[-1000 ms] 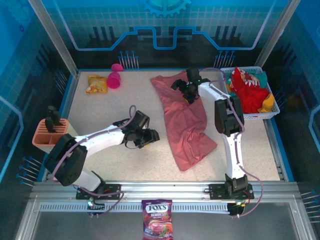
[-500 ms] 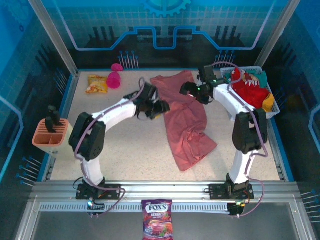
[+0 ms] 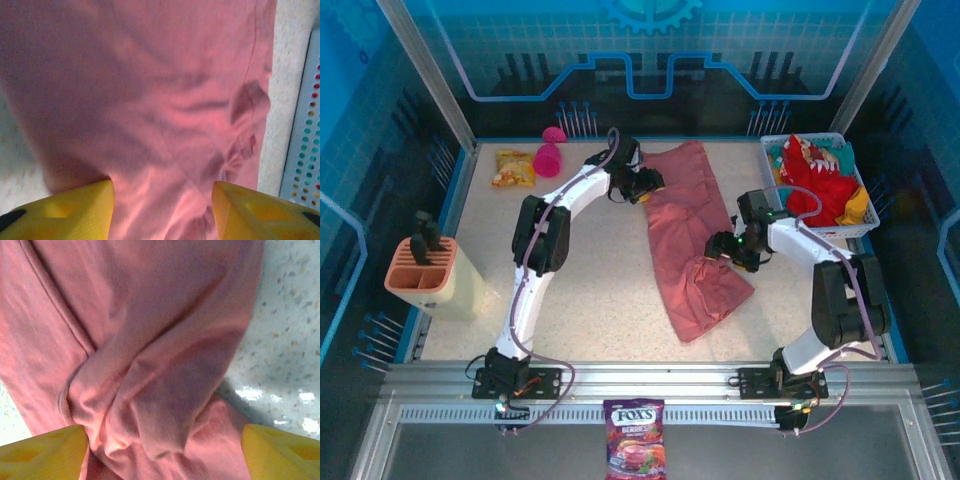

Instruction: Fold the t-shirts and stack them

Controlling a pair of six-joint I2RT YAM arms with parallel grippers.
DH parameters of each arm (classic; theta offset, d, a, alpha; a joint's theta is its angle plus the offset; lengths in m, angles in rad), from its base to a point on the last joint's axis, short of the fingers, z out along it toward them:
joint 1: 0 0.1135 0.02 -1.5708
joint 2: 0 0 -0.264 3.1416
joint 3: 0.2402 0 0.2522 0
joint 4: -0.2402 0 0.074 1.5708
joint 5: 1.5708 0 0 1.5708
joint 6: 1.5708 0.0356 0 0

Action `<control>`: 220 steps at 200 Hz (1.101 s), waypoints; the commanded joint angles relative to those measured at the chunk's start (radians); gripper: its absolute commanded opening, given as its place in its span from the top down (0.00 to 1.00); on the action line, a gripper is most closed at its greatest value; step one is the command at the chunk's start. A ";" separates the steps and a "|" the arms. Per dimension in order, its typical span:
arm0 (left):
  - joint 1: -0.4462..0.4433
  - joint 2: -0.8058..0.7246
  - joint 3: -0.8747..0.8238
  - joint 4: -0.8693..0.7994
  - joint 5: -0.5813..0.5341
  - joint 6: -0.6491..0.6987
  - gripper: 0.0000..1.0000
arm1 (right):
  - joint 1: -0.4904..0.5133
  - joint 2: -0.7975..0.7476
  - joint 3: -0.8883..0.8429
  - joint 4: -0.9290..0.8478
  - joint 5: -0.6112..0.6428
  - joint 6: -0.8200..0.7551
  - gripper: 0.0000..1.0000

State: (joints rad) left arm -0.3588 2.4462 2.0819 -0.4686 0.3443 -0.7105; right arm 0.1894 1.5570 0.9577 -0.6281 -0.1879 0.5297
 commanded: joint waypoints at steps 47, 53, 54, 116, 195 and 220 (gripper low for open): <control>0.044 0.286 0.433 -0.130 0.073 -0.158 0.46 | 0.012 -0.136 -0.151 0.044 -0.032 0.030 0.22; 0.057 0.307 0.459 -0.144 0.077 -0.177 0.47 | 0.020 -0.149 -0.164 0.065 -0.049 0.038 0.21; 0.058 0.309 0.462 -0.145 0.078 -0.180 0.47 | 0.022 -0.150 -0.165 0.068 -0.051 0.039 0.21; 0.104 0.347 0.496 -0.189 0.041 -0.188 0.50 | 0.047 -0.075 -0.242 0.132 -0.063 0.077 0.21; 0.212 0.372 0.561 -0.303 0.021 -0.147 0.51 | 0.106 -0.149 -0.321 0.087 -0.090 0.237 0.22; 0.235 0.371 0.579 -0.286 0.036 -0.128 0.51 | 0.197 -0.161 -0.348 0.109 -0.071 0.335 0.21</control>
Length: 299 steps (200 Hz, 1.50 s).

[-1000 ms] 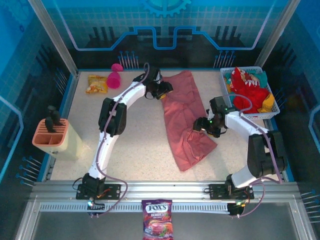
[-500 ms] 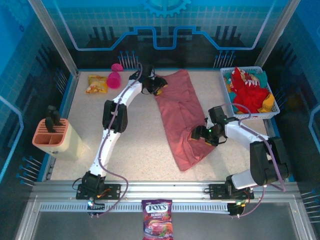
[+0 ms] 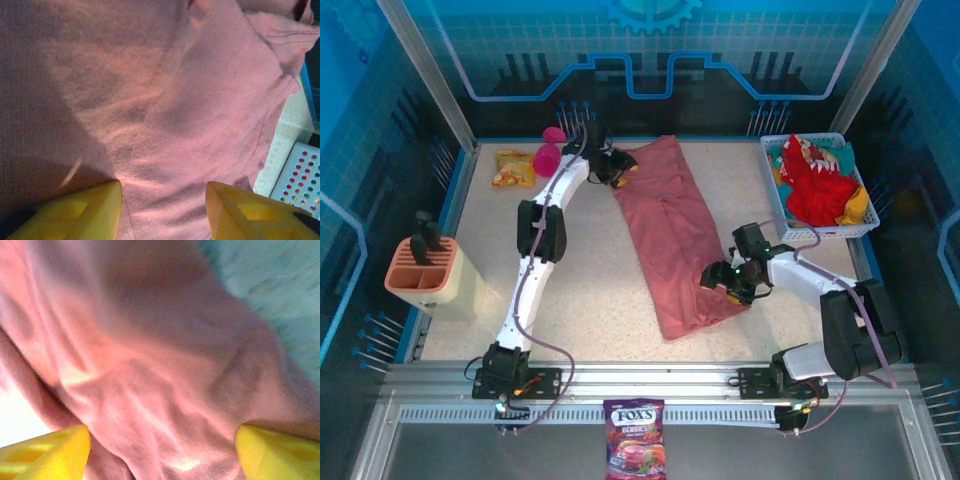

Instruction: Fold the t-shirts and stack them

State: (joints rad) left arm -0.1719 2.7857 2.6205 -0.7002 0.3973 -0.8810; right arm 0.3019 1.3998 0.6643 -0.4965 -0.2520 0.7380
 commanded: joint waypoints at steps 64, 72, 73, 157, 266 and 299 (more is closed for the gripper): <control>0.115 -0.002 0.052 -0.093 0.026 0.162 0.47 | 0.258 -0.139 -0.063 -0.056 0.106 0.271 0.19; 0.115 -0.010 0.051 -0.108 0.025 0.187 0.44 | 0.258 -0.136 -0.061 -0.051 0.096 0.262 0.18; 0.115 -0.010 0.051 -0.110 0.026 0.189 0.44 | 0.258 -0.135 -0.060 -0.052 0.094 0.260 0.18; 0.021 -0.457 -0.452 -0.168 0.096 0.339 0.37 | 0.069 -0.140 0.147 -0.255 0.099 -0.101 0.00; -0.356 -1.291 -1.768 0.289 -0.013 0.060 0.44 | -0.056 -0.042 0.032 -0.223 -0.077 -0.211 0.42; -0.488 -1.380 -1.863 0.278 -0.082 -0.036 0.44 | -0.037 -0.038 -0.005 -0.214 -0.057 -0.206 0.42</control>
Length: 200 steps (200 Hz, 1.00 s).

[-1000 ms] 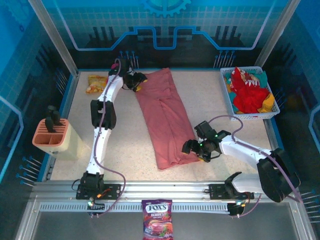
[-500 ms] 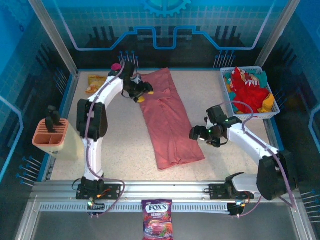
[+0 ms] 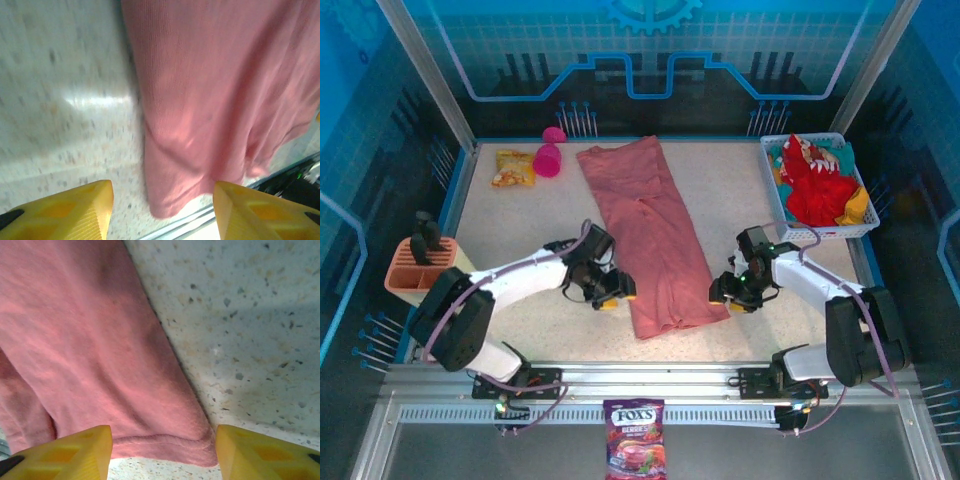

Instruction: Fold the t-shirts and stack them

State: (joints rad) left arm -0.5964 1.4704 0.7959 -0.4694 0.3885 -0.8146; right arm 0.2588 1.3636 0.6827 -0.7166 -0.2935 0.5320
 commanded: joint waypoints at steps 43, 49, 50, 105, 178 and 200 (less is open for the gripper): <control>-0.185 -0.043 -0.141 0.224 -0.087 -0.264 0.45 | 0.032 -0.003 -0.056 0.027 0.002 0.013 0.43; -0.200 -0.032 -0.142 0.232 -0.094 -0.272 0.45 | 0.034 -0.001 -0.058 0.028 0.007 0.013 0.43; -0.201 -0.029 -0.142 0.234 -0.094 -0.272 0.45 | 0.034 -0.001 -0.059 0.028 0.008 0.013 0.43; -0.263 0.064 -0.159 0.317 -0.090 -0.357 0.49 | 0.043 0.000 -0.063 0.076 -0.021 0.017 0.50; -0.312 0.079 -0.178 0.421 -0.132 -0.458 0.65 | 0.056 -0.005 -0.069 0.092 -0.020 0.022 0.69; -0.322 0.065 -0.199 0.458 -0.174 -0.502 0.75 | 0.060 -0.011 -0.072 0.075 -0.012 0.019 0.79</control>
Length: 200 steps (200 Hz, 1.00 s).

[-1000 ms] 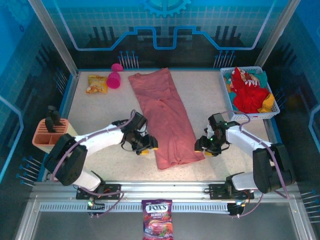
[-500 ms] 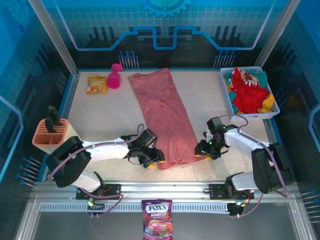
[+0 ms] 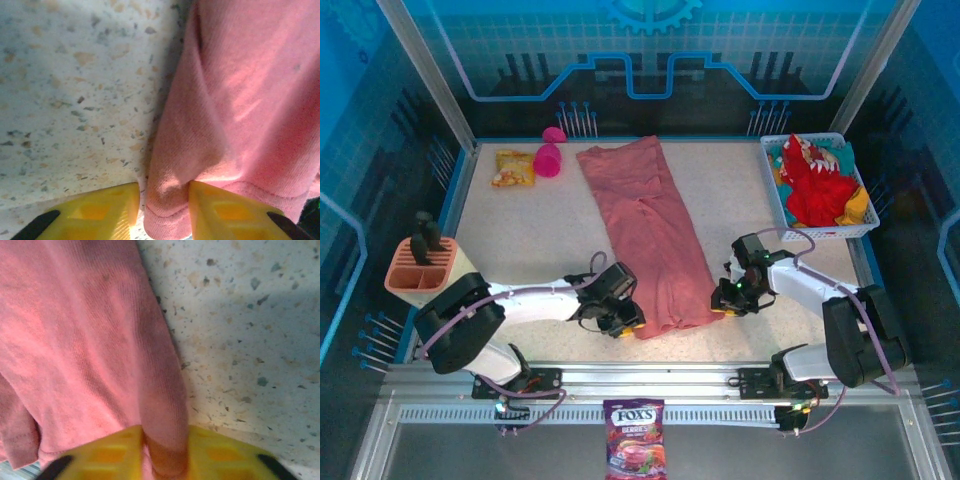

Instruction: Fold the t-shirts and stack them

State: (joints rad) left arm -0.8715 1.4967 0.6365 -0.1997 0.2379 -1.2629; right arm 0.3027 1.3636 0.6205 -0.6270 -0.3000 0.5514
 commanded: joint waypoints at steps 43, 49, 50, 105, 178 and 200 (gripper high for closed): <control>-0.049 0.038 -0.075 0.272 -0.063 -0.101 0.81 | 0.024 -0.049 -0.030 -0.037 0.015 0.003 0.82; -0.049 0.046 -0.070 0.278 -0.062 -0.100 0.82 | 0.024 -0.051 -0.030 -0.037 0.016 0.002 0.83; -0.049 0.048 -0.068 0.279 -0.061 -0.099 0.82 | 0.025 -0.052 -0.030 -0.037 0.017 0.003 0.83; -0.082 0.075 -0.055 0.324 -0.045 -0.124 0.91 | 0.024 -0.050 -0.030 -0.039 0.025 0.004 0.94; -0.092 -0.107 -0.078 -0.030 -0.079 -0.076 1.00 | 0.119 -0.123 0.007 -0.187 0.142 0.073 1.00; -0.091 -0.241 -0.121 -0.159 -0.093 -0.060 1.00 | 0.166 -0.131 0.029 -0.229 0.131 0.098 1.00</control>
State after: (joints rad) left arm -0.9558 1.3869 0.5587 -0.1368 0.1741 -1.3617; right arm 0.4248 1.2507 0.6117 -0.7441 -0.1940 0.6022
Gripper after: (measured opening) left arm 0.053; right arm 0.061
